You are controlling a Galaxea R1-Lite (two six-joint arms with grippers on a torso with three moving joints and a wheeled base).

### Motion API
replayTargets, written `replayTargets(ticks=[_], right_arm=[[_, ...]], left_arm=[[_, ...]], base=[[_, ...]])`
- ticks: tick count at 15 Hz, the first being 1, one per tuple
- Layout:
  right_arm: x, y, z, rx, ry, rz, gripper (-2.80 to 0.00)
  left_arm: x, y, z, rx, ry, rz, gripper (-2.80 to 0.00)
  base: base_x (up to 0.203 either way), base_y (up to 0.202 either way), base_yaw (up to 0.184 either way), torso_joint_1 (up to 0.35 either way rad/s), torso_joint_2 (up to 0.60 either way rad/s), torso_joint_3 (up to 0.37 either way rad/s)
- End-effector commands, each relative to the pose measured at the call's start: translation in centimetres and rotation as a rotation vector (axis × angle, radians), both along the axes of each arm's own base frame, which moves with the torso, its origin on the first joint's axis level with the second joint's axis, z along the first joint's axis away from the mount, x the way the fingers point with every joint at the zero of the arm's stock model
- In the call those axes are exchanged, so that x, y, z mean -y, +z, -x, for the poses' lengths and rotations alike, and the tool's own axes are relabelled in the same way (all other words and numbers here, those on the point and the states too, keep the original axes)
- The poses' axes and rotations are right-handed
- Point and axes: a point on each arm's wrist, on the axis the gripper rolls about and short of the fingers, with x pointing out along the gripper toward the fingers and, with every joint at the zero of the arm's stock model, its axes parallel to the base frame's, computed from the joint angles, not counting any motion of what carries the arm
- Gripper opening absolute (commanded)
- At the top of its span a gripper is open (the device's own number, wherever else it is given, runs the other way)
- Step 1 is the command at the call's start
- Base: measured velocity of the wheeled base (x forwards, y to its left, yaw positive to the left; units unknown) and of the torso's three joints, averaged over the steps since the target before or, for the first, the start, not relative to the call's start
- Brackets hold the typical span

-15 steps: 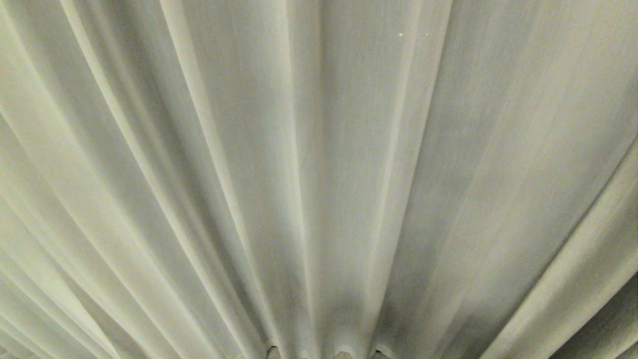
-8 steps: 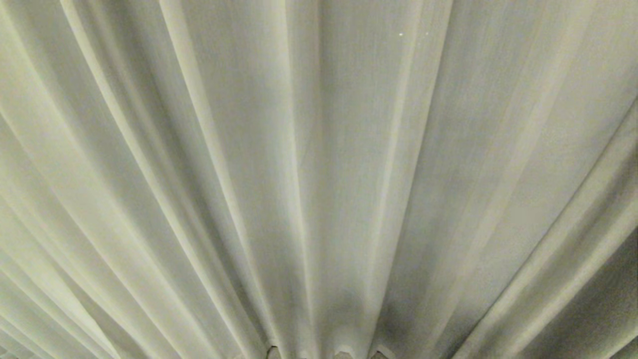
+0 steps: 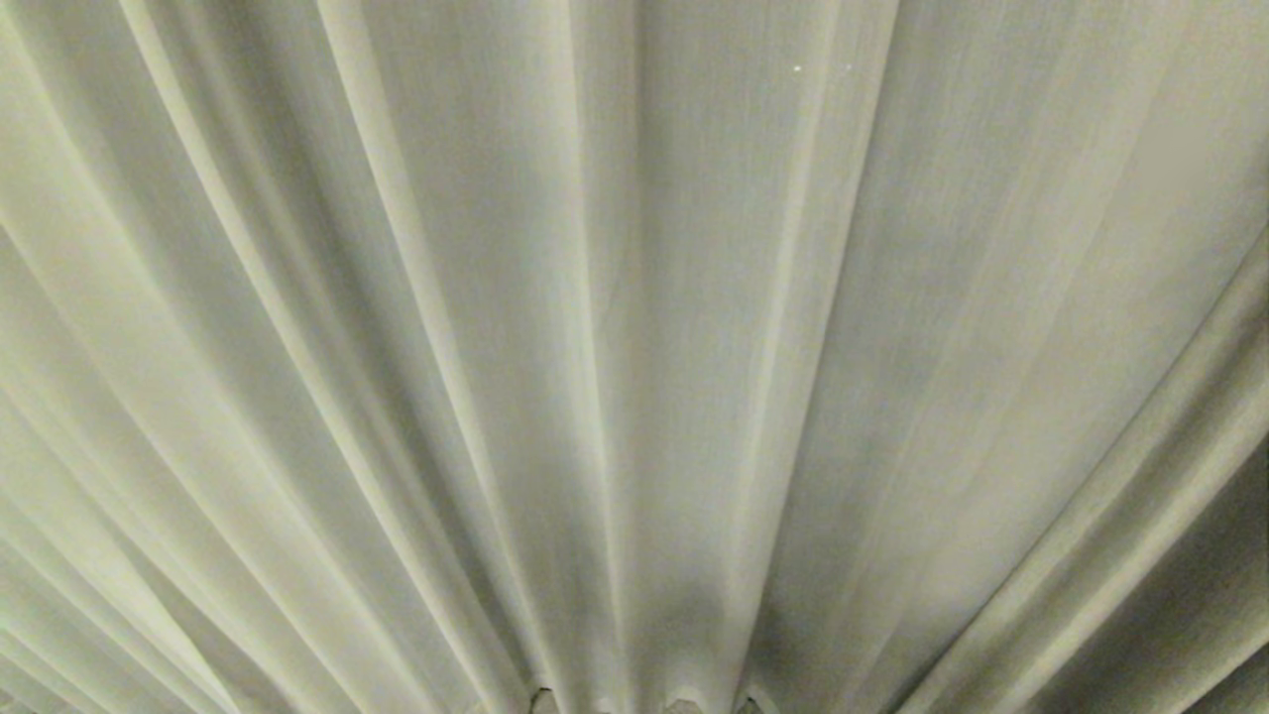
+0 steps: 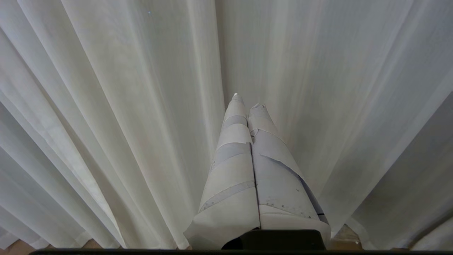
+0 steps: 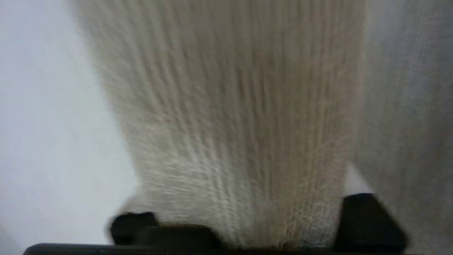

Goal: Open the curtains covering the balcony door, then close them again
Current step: Close the outer curtains on both sides

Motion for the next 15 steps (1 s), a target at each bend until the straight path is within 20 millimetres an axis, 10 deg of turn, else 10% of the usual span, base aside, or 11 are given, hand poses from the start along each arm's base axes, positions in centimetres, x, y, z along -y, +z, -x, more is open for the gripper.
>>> replayTargets(ticks=[1, 15], right_arm=[[-0.5, 1.0, 1.2, 0.039, 0.006, -0.004, -2.80], [-6.5, 2.1, 8.5, 0.083, 0.188, 0.029, -2.80]], left_arm=[[0.0, 0.0, 0.0, 0.000, 0.000, 0.000, -2.80], [0.0, 0.0, 0.0, 0.000, 0.000, 0.000, -2.80]], base=[[0.000, 0.000, 0.000, 0.000, 0.00, 0.000], [0.000, 0.000, 0.000, 0.000, 0.00, 0.000]])
